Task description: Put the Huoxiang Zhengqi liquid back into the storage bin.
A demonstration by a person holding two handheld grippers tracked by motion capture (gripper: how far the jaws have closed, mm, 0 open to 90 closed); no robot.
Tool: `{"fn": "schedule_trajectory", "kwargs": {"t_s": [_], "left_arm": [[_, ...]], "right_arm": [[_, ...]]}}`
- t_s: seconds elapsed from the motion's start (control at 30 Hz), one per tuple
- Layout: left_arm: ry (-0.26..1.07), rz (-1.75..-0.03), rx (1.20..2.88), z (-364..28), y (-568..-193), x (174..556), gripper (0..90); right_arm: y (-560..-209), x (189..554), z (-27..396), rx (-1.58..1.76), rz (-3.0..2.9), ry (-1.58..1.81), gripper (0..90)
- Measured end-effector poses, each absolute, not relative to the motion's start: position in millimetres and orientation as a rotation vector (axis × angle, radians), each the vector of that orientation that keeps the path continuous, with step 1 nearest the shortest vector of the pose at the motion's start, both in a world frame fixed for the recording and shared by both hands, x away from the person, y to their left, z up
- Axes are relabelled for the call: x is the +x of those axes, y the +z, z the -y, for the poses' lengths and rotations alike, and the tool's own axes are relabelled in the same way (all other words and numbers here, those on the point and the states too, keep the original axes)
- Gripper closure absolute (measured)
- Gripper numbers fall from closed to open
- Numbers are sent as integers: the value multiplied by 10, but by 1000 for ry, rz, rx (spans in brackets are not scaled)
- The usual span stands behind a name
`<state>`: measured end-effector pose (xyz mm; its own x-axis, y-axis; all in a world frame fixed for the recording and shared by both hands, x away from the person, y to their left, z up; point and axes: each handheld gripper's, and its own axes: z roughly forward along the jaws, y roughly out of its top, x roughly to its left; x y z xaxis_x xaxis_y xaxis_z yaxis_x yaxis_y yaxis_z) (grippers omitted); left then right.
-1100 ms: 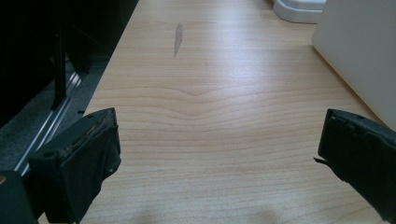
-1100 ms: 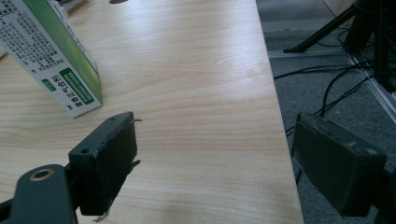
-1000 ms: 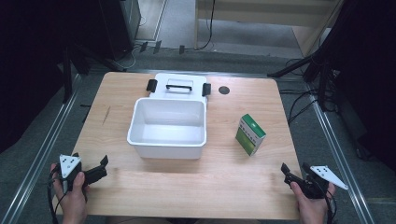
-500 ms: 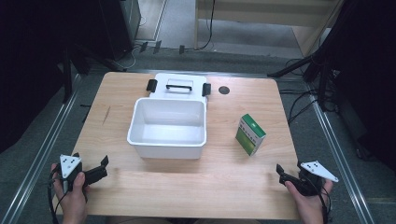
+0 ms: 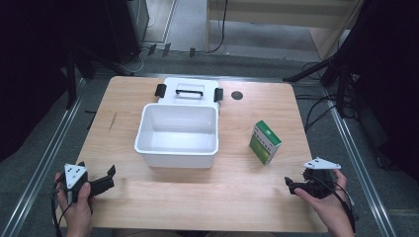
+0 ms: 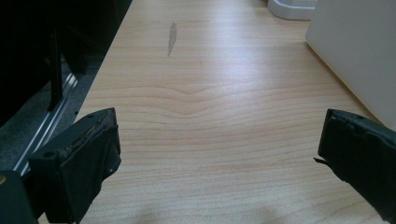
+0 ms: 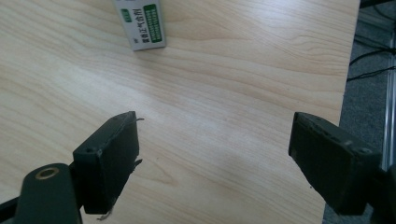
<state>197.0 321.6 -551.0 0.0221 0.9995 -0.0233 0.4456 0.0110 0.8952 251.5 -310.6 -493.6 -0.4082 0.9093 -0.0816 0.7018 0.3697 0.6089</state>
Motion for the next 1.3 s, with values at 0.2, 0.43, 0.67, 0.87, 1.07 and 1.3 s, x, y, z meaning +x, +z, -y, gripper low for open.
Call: {"fn": "schedule_trajectory", "kwargs": {"t_s": [0.2,0.43,0.67,0.87,1.07,1.3], "left_arm": [[916,-1525,1537,-3221,-5509,1968,0],[911,-1526,1533,-3224,-5510,1969,0],[907,-1527,1530,-3227,-5510,1970,0],[904,-1527,1531,-3230,-5510,1971,1],[904,-1527,1531,-3230,-5510,1971,1],[904,-1526,1532,-3229,-5510,1972,1]], "right_arm": [[-4758,2621,3022,1391,-2347,551,163],[-4595,2734,2916,1382,-2460,426,163],[-4472,2852,2842,1389,-2525,334,163],[-4369,2931,2753,1365,-2559,287,162],[-4305,2999,2677,1352,-2595,246,163],[-4229,3073,2612,1337,-2635,202,163]]}}
